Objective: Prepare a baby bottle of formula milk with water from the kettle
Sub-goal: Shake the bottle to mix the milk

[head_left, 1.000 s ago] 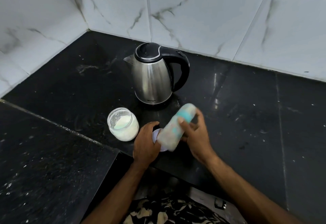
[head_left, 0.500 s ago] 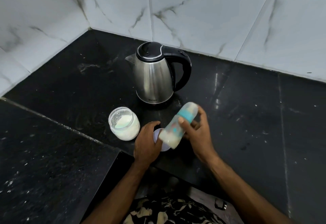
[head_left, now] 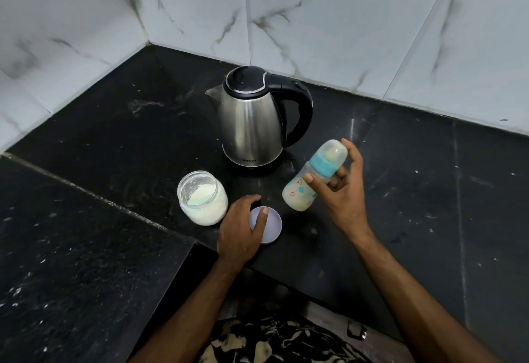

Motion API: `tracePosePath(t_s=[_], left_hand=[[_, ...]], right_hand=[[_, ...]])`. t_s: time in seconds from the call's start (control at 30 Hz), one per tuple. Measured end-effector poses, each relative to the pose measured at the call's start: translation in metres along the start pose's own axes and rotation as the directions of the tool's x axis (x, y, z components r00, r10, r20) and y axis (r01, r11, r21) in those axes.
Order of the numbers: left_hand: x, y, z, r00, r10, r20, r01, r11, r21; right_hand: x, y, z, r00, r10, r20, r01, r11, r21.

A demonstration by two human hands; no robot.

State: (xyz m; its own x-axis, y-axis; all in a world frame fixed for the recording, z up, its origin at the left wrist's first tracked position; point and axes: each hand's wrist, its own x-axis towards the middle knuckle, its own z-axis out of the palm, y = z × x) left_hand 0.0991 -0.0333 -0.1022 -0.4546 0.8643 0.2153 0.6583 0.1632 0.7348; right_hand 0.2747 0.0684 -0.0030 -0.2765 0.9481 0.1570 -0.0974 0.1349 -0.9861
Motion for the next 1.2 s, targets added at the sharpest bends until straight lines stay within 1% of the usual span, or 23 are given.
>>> tracePosePath(t_s=[0.3, 0.37, 0.4, 0.47, 0.53, 0.57, 0.6, 0.63, 0.67, 0.7, 0.73, 0.77, 0.8, 0.83, 0.87, 0.93, 0.97, 1.0, 1.03, 1.07, 1.13, 1.17, 1.2], left_hand=[[0.000, -0.002, 0.001, 1.000, 0.005, -0.008, -0.005, 1.000, 0.009], [0.000, -0.001, 0.001, 1.000, 0.007, -0.010, -0.007, 1.000, 0.005], [0.000, -0.001, 0.001, 1.000, 0.007, -0.011, -0.007, 1.000, 0.005], [0.000, -0.001, 0.001, 1.000, 0.007, -0.014, -0.007, 1.000, 0.009], [0.000, 0.000, 0.001, 1.000, 0.000, -0.011, 0.000, 1.000, 0.008], [0.000, 0.000, 0.001, 1.000, -0.005, -0.010, 0.005, 1.000, 0.006], [0.000, 0.000, 0.001, 1.000, -0.009, -0.007, 0.009, 1.000, 0.003], [0.000, -0.001, 0.001, 1.000, -0.008, -0.001, 0.008, 1.000, 0.001], [0.001, -0.003, 0.001, 1.000, -0.003, 0.012, 0.003, 1.000, 0.000], [0.002, -0.005, 0.001, 1.000, 0.001, 0.029, -0.001, 1.000, -0.003], [0.003, -0.006, 0.001, 0.999, -0.002, 0.047, 0.003, 1.000, -0.008], [0.003, -0.007, 0.001, 0.999, -0.006, 0.053, 0.007, 1.000, -0.012], [0.003, -0.006, 0.001, 0.999, -0.001, 0.042, 0.002, 1.000, -0.013], [0.002, -0.005, 0.001, 1.000, 0.007, 0.022, -0.007, 1.000, -0.009], [0.001, -0.004, 0.001, 1.000, 0.007, 0.005, -0.007, 1.000, -0.004], [0.000, 0.000, 0.002, 1.000, -0.006, -0.011, 0.006, 1.000, 0.005], [0.000, 0.000, 0.002, 1.000, -0.006, -0.011, 0.006, 1.000, 0.008], [0.000, 0.000, 0.002, 1.000, -0.005, -0.006, 0.005, 1.000, 0.011], [0.000, -0.001, 0.001, 1.000, -0.002, -0.001, 0.002, 1.000, 0.010], [0.001, -0.003, 0.001, 1.000, 0.003, 0.007, -0.003, 1.000, 0.005], [0.001, -0.005, 0.000, 0.999, 0.017, 0.032, -0.017, 1.000, -0.007], [0.001, -0.006, 0.000, 0.999, 0.025, 0.038, -0.025, 1.000, -0.008], [0.001, -0.006, 0.000, 0.999, 0.031, 0.032, -0.031, 1.000, -0.005]], right_hand=[[0.004, 0.000, -0.006, 0.999, -0.007, -0.036, 0.008, 1.000, 0.006], [0.005, 0.001, -0.007, 0.998, 0.012, -0.069, -0.011, 1.000, 0.017], [0.007, 0.001, -0.007, 0.994, 0.033, -0.104, -0.028, 0.998, 0.057], [0.010, 0.001, -0.006, 0.970, 0.117, -0.215, -0.073, 0.977, 0.199], [0.012, 0.001, -0.002, 0.913, 0.257, -0.317, -0.123, 0.914, 0.386], [0.009, 0.002, 0.002, 0.890, 0.321, -0.325, -0.143, 0.872, 0.469], [0.004, 0.004, 0.008, 0.882, 0.366, -0.296, -0.177, 0.841, 0.512], [-0.004, 0.006, 0.013, 0.891, 0.389, -0.233, -0.230, 0.831, 0.506], [-0.012, 0.006, 0.019, 0.908, 0.396, -0.137, -0.295, 0.836, 0.464], [-0.021, 0.006, 0.023, 0.921, 0.387, -0.031, -0.347, 0.856, 0.384], [-0.027, 0.005, 0.025, 0.929, 0.367, 0.057, -0.367, 0.884, 0.290], [-0.029, 0.005, 0.025, 0.932, 0.347, 0.108, -0.363, 0.906, 0.216], [-0.026, 0.004, 0.023, 0.938, 0.331, 0.105, -0.346, 0.918, 0.196], [-0.020, 0.002, 0.020, 0.945, 0.324, 0.054, -0.327, 0.914, 0.239], [-0.012, 0.001, 0.016, 0.940, 0.341, -0.027, -0.314, 0.891, 0.328], [0.005, -0.001, 0.010, 0.899, 0.396, -0.187, -0.251, 0.817, 0.519], [0.009, 0.000, 0.008, 0.882, 0.411, -0.229, -0.222, 0.793, 0.567], [0.008, 0.002, 0.009, 0.882, 0.410, -0.234, -0.218, 0.794, 0.567], [0.002, 0.001, 0.012, 0.896, 0.397, -0.199, -0.242, 0.812, 0.531], [-0.005, 0.002, 0.016, 0.916, 0.380, -0.125, -0.287, 0.842, 0.458], [-0.020, 0.006, 0.021, 0.938, 0.336, 0.084, -0.347, 0.908, 0.234], [-0.022, 0.008, 0.020, 0.936, 0.323, 0.141, -0.344, 0.924, 0.168], [-0.020, 0.008, 0.019, 0.943, 0.311, 0.119, -0.328, 0.929, 0.174]])
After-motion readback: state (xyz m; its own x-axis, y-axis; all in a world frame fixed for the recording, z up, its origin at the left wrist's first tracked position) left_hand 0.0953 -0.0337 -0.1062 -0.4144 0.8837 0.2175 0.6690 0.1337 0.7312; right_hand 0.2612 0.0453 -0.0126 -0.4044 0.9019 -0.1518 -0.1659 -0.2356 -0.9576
